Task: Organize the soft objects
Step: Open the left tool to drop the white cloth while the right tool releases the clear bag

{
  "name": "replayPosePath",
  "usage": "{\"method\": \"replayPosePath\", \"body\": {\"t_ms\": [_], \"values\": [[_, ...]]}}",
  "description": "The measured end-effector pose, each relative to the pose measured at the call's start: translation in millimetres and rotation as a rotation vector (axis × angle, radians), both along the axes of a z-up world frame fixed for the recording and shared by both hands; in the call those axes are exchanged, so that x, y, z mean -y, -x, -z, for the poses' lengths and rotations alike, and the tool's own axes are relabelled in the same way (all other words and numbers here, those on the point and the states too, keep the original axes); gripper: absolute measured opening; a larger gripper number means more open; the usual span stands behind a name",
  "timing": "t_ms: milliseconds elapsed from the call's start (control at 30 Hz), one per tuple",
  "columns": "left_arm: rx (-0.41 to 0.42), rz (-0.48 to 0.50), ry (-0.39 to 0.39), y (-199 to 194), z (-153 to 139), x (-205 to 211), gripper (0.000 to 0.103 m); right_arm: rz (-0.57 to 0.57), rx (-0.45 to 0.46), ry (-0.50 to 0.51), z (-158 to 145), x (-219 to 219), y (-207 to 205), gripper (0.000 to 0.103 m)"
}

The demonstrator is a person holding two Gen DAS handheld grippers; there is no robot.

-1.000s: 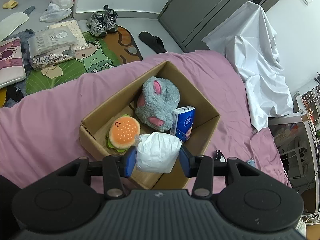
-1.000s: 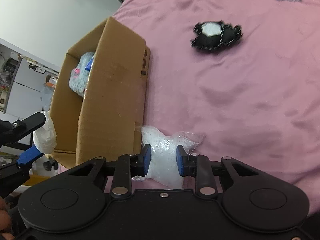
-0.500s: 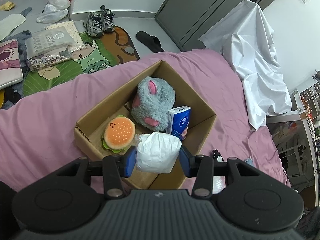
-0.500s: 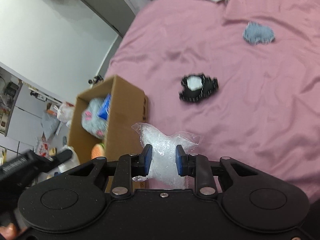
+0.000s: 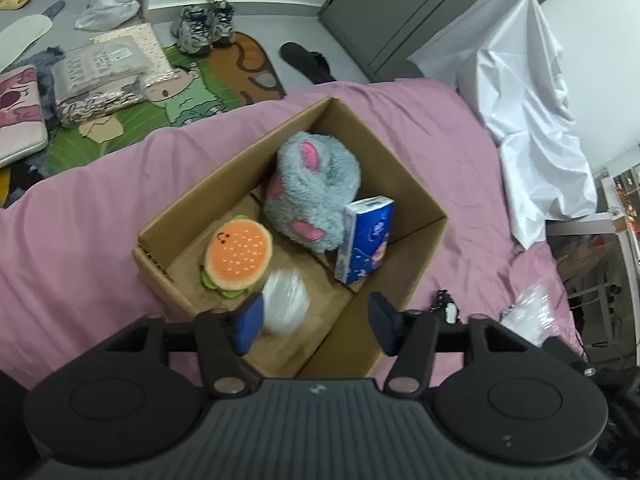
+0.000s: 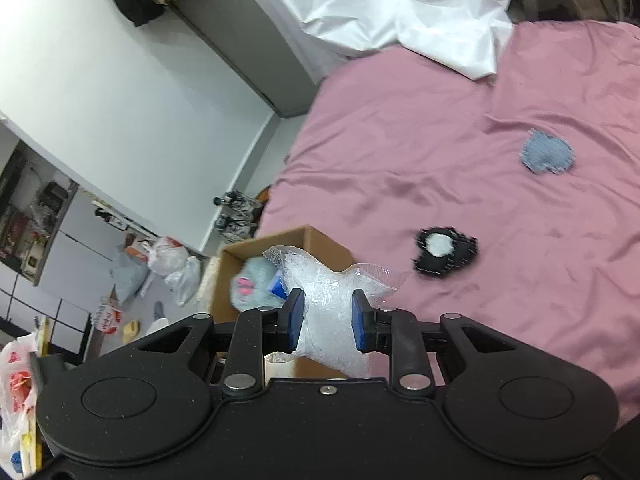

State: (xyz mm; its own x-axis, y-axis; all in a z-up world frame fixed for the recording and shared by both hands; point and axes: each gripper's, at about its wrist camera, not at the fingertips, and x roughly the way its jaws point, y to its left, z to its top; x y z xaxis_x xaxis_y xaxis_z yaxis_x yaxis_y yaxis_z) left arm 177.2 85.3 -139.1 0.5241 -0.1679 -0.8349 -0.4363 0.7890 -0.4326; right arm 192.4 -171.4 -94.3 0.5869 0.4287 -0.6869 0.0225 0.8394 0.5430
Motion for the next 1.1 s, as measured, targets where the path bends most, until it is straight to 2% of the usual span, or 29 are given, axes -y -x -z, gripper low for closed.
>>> {"method": "replayPosePath", "body": {"t_ms": [233,367,700,733,800,833,867,1100], "values": [[0.017,-0.030,-0.014,5.2,-11.6,-14.6,0.061,-0.047,-0.004,-0.006,2.5,-27.7,-5.2,0.025],[0.024,-0.051,-0.026,9.1,-17.6,-24.5,0.068,-0.078,-0.017,-0.006,7.1,-44.1,-5.5,0.025],[0.030,-0.078,-0.047,15.9,-30.2,-43.6,0.072,-0.131,-0.032,-0.029,13.5,-78.6,-9.7,0.028],[0.031,-0.079,-0.052,17.0,-32.0,-44.7,0.073,-0.133,-0.046,-0.028,15.0,-81.4,-11.4,0.030],[0.032,-0.081,-0.064,18.5,-35.5,-46.7,0.075,-0.121,-0.080,-0.021,18.1,-83.5,-12.8,0.044],[0.032,-0.081,-0.070,19.1,-37.1,-47.2,0.076,-0.112,-0.076,-0.032,17.3,-81.7,-10.7,0.057],[0.031,-0.079,-0.076,19.5,-38.5,-47.2,0.078,-0.107,-0.063,-0.039,15.5,-80.5,-8.4,0.064],[0.029,-0.049,-0.121,20.3,-45.3,-35.6,0.088,-0.063,-0.032,-0.026,6.2,-60.0,-1.5,0.082]]}}
